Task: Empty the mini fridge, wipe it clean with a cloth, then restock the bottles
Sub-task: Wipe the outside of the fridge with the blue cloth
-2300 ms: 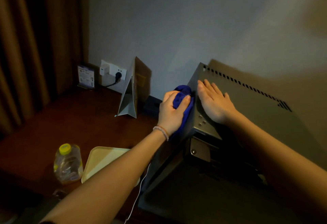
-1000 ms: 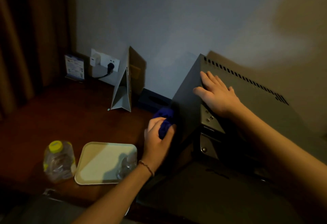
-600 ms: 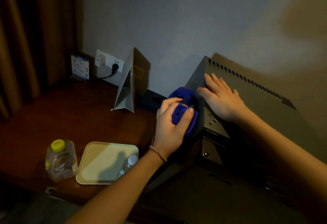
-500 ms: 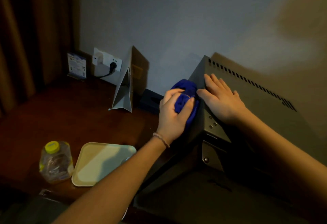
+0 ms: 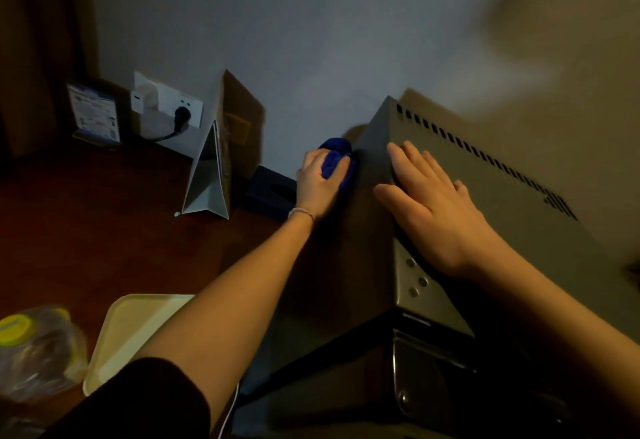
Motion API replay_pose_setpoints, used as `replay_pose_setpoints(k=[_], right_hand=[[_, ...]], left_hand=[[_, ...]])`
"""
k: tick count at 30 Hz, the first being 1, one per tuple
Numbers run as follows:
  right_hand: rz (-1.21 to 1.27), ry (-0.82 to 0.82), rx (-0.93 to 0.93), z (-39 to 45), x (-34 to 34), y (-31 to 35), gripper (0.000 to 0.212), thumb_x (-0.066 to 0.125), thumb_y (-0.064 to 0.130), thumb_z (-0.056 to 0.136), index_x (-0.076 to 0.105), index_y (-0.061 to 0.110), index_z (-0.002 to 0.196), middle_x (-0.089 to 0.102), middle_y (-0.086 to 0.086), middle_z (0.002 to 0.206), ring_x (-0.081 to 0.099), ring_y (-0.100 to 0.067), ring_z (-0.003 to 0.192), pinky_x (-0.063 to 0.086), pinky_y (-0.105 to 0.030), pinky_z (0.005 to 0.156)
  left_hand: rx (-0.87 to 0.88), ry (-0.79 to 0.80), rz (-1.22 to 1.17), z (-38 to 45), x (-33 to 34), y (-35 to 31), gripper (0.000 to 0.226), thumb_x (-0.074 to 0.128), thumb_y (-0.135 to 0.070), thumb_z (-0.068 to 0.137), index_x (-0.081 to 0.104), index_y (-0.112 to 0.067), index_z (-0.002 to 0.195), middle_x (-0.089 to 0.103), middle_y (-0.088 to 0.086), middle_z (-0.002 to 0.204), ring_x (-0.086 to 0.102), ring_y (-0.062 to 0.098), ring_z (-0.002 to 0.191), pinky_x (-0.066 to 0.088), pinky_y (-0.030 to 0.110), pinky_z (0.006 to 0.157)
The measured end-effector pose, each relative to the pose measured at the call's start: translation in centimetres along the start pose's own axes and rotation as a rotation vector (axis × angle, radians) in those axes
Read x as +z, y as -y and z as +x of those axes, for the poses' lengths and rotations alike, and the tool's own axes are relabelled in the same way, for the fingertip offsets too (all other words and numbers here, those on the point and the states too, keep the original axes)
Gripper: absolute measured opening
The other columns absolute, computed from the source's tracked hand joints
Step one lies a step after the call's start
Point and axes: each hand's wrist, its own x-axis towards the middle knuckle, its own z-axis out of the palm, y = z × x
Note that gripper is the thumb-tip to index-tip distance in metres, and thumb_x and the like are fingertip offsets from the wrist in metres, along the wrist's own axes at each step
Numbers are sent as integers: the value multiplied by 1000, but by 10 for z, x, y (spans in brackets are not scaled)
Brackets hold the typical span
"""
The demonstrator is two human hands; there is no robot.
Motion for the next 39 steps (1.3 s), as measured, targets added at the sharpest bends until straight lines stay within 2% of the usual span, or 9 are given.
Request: replay_pose_setpoints(k=[5, 9, 11, 13, 15, 17, 21, 32, 39], right_hand=[[7, -9, -9, 1, 0, 0, 62, 27, 50, 103, 0, 38, 158, -10, 12, 165, -11, -9, 151, -3, -50, 123], [13, -13, -11, 0, 1, -1, 63, 28, 50, 103, 0, 37, 158, -9, 11, 165, -10, -10, 152, -2, -52, 122], [13, -21, -16, 1, 1, -1, 63, 29, 50, 103, 0, 37, 158, -8, 10, 166, -10, -12, 152, -2, -53, 122], [15, -26, -15, 2, 1, -1, 64, 30, 49, 103, 1, 37, 158, -8, 9, 166, -9, -13, 152, -1, -54, 122], [17, -22, -13, 2, 0, -1, 64, 31, 48, 103, 2, 36, 158, -7, 8, 166, -8, -14, 152, -1, -55, 121], [23, -16, -12, 2, 0, -1, 64, 32, 48, 103, 3, 35, 158, -6, 7, 166, -7, -15, 153, -2, -56, 120], [42, -33, 16, 2, 0, 1, 63, 34, 48, 102, 9, 35, 158, -1, 7, 167, -4, -16, 153, -2, -56, 120], [25, -41, 18, -9, 1, 4, 63, 31, 48, 103, 9, 30, 159, 1, 4, 167, 0, -19, 153, 2, -57, 119], [-9, 38, 86, 3, -1, 14, 73, 38, 47, 99, 3, 24, 160, -6, 2, 167, -7, -23, 153, 0, -61, 117]], left_hand=[[-61, 3, 39, -2, -1, 19, 31, 55, -50, 89, 61, -20, 96, 50, 2, 117, 58, 26, 105, 43, 45, 103], [-136, 32, 93, -26, -10, 31, 44, 50, -57, 87, 62, -18, 104, 48, 4, 122, 56, 32, 108, 41, 47, 104], [-178, 73, 96, -46, -18, 38, 37, 52, -51, 91, 61, -19, 106, 46, 2, 122, 55, 31, 108, 42, 44, 102], [-216, 90, 97, -68, -27, 51, 20, 56, -39, 96, 59, -21, 105, 46, 1, 124, 53, 24, 109, 42, 25, 95], [-259, 93, 80, -94, -37, 56, 38, 59, -50, 89, 58, -17, 108, 48, 5, 128, 53, 16, 108, 39, 14, 85], [-221, 67, 94, -120, -45, 57, 51, 50, -66, 81, 60, -22, 103, 50, 6, 123, 53, 19, 108, 43, 29, 92], [-165, 1, 65, -166, -56, 44, 31, 45, -66, 77, 57, -40, 88, 50, 1, 117, 54, 25, 106, 41, 50, 101], [47, -91, 7, -255, -76, -20, 19, 52, -55, 86, 60, -39, 93, 47, -22, 119, 52, 16, 113, 41, 43, 102], [132, -90, -85, -222, -66, -47, 15, 53, -53, 85, 57, -45, 97, 46, -27, 121, 50, 11, 118, 41, 42, 105]])
